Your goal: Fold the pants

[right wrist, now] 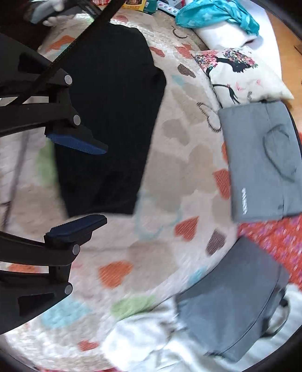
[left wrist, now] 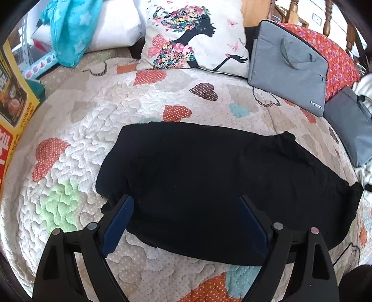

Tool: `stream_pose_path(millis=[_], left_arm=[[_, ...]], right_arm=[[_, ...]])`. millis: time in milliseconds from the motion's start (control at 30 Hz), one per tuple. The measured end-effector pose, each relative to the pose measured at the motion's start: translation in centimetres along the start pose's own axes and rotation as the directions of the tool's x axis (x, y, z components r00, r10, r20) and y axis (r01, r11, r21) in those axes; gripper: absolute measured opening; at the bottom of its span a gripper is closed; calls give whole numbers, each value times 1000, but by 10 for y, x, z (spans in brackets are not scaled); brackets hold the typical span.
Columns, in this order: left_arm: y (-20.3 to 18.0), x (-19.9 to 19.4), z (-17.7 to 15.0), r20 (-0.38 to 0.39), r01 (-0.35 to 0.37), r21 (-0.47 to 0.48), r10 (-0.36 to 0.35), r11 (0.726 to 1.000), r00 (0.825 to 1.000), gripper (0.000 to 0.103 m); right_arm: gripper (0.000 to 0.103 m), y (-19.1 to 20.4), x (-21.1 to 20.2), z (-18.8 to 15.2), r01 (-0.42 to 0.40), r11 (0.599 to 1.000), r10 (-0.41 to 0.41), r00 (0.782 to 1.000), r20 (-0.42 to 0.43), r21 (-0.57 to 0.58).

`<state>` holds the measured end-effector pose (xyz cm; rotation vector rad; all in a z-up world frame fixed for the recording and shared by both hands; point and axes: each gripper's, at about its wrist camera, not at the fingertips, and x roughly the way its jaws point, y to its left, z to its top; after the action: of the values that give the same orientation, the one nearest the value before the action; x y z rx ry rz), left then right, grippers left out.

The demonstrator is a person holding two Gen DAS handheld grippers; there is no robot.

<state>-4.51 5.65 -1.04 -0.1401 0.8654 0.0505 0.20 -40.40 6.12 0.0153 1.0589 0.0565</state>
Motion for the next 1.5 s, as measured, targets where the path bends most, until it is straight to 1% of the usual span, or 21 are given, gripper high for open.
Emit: stream_pose_path(millis=[67,100,133,167,267,400,467,533,600,667,733,833,933,1067,1133,1233,1333,1367,1400,1433,1500], left_arm=[[1,0,0,-2,-5,5,5,1000,1000,89],[3,1,0,-6,-7,0,7,1000,1000,89],[4,2,0,-9,-10,-6,10,1000,1000,89],[7,2,1,-13,-13,-17,12,1000,1000,89],[18,5,4,-32,-4,-66,2,998,999,89],[27,10,5,-60,13,-122,-21,992,998,89],[27,10,6,-59,9,-124,-17,992,998,89],[27,7,6,-50,-5,-116,-1,993,999,89],[31,4,7,-39,-18,-120,14,993,999,89],[39,1,9,-30,-19,-149,14,989,999,89],[47,0,12,-24,-15,-183,11,983,1000,89],[54,1,17,-20,-27,-212,24,977,1000,89],[61,0,21,-15,-33,-242,30,970,999,89],[73,-3,25,-2,-35,-271,36,962,999,89],[79,-1,27,-2,-45,-279,46,959,999,89],[93,4,31,-13,-47,-307,45,951,999,89],[108,11,35,-38,-41,-349,29,936,999,89],[112,13,36,-46,-38,-365,23,930,999,89],[117,16,38,-55,-33,-385,13,922,998,89],[119,17,39,-57,-30,-394,8,919,998,89],[124,20,43,-62,-30,-410,5,912,998,89]], right_arm=[[62,17,14,2,32,999,-33,999,-34,-20],[55,19,24,2,18,1000,-20,997,-78,-22],[11,22,30,3,-2,1000,0,992,-122,-14],[2,21,32,-1,-13,1000,12,987,-159,-4],[2,22,22,-21,7,997,-21,985,-170,-81],[2,-3,10,-49,53,996,-66,975,-214,-67],[2,-14,9,-61,117,990,-134,958,-252,-81],[2,-23,6,-68,241,962,-267,930,-254,-129],[3,-32,-7,-67,275,957,-290,928,-233,-95],[4,-36,-27,-56,255,967,-255,951,-174,-25],[10,-22,-44,-37,163,986,-164,983,-80,-14],[44,21,-50,-12,3,998,-3,1000,9,-64],[47,75,-29,12,-159,977,164,986,21,-138],[47,153,14,41,-239,938,250,968,10,-251],[47,185,39,53,-242,917,253,967,-6,-316],[47,220,71,61,-212,881,216,976,-38,-423],[45,231,93,71,-196,871,187,980,-65,-451],[18,229,98,75,-226,873,208,974,-90,-432],[1,226,101,81,-277,875,247,961,-128,-396],[2,225,102,88,-301,881,270,953,-136,-365],[2,230,104,97,-292,885,261,956,-132,-362]])
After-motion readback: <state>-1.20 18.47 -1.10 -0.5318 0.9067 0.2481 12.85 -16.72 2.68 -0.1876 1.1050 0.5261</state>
